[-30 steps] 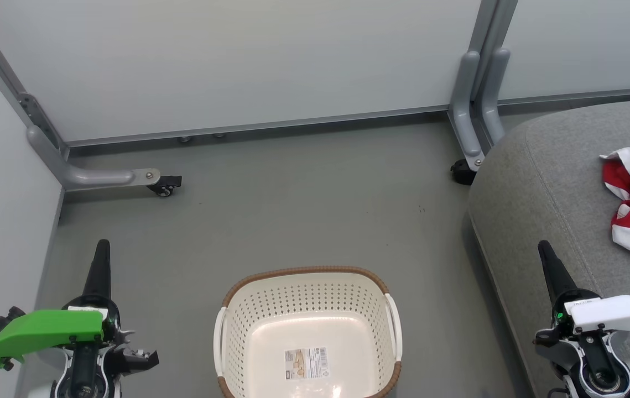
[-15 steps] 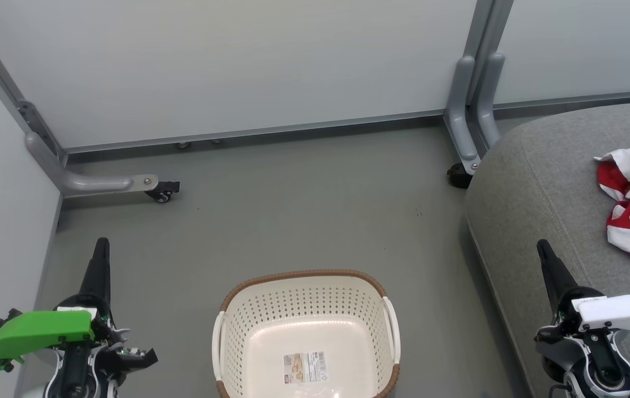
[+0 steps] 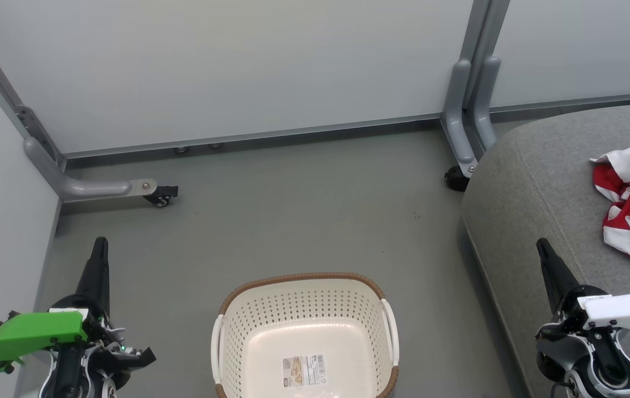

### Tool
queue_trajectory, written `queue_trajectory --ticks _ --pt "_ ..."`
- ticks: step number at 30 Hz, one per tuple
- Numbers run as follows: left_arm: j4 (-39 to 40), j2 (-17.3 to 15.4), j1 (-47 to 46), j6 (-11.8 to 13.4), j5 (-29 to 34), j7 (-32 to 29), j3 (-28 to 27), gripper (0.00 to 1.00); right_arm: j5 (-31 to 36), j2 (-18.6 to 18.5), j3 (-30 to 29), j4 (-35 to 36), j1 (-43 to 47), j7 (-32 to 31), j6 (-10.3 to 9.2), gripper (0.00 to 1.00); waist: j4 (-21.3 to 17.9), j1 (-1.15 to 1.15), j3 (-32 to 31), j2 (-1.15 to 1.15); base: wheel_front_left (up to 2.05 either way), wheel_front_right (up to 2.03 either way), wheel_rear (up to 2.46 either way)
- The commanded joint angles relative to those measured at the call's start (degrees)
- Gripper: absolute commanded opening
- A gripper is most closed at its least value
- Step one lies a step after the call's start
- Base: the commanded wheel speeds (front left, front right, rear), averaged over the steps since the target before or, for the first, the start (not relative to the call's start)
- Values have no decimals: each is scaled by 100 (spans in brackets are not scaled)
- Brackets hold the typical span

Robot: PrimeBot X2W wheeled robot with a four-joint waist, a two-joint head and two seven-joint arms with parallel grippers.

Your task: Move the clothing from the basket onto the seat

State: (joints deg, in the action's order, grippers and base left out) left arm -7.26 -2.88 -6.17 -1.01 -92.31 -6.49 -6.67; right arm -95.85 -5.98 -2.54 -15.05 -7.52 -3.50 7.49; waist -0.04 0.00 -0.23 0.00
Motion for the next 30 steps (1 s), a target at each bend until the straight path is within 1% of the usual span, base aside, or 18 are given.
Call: queue_trajectory --ticks 1,30 --pt "22 2 87 5 -13 -13 -16 0 -45 -38 14 -5 -29 13 0 0 0 0 0 0 0 0 0" --pt "23 1 86 5 -13 -13 -15 0 -278 -241 283 42 0 234 0 0 0 0 1 0 0 0 0"
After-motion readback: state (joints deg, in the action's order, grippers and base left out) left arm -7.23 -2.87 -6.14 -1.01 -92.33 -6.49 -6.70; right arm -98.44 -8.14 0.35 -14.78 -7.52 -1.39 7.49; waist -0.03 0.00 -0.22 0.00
